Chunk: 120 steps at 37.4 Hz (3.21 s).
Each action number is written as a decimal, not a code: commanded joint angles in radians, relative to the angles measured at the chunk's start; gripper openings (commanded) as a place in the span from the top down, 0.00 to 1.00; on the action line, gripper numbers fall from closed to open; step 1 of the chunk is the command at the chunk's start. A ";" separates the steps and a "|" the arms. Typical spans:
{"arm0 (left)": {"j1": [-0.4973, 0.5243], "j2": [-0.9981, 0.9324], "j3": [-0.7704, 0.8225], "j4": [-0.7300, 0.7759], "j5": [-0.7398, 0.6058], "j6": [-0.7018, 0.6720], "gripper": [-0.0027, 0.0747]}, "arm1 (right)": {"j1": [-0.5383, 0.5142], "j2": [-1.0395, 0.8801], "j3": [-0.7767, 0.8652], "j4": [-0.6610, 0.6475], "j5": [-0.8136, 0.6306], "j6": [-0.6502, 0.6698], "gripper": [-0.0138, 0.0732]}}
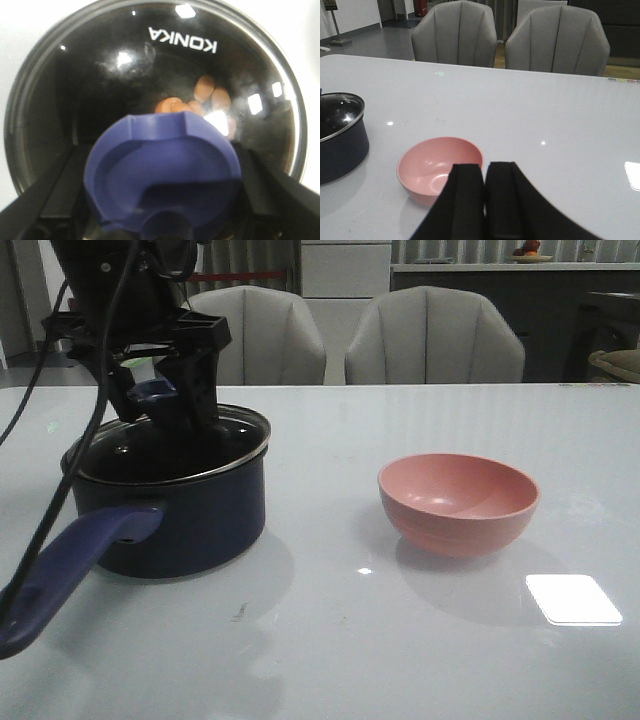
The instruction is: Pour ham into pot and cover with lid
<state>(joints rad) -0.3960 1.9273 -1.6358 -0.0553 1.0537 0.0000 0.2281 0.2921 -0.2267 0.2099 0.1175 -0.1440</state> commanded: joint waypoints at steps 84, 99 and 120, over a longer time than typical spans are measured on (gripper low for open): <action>-0.008 -1.395 1.086 -0.030 -0.604 0.041 0.82 | 0.000 0.006 -0.027 0.001 -0.075 -0.008 0.66; -0.015 -1.472 1.177 0.112 -0.696 0.041 0.82 | 0.000 0.006 -0.027 0.001 -0.075 -0.008 0.66; 0.223 -1.950 1.604 0.096 -1.041 -0.102 0.82 | -0.001 0.006 -0.027 0.001 -0.075 -0.008 0.66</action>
<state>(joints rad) -0.1758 -0.0039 -0.0258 0.0463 0.1086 -0.0282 0.2281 0.2921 -0.2267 0.2099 0.1175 -0.1440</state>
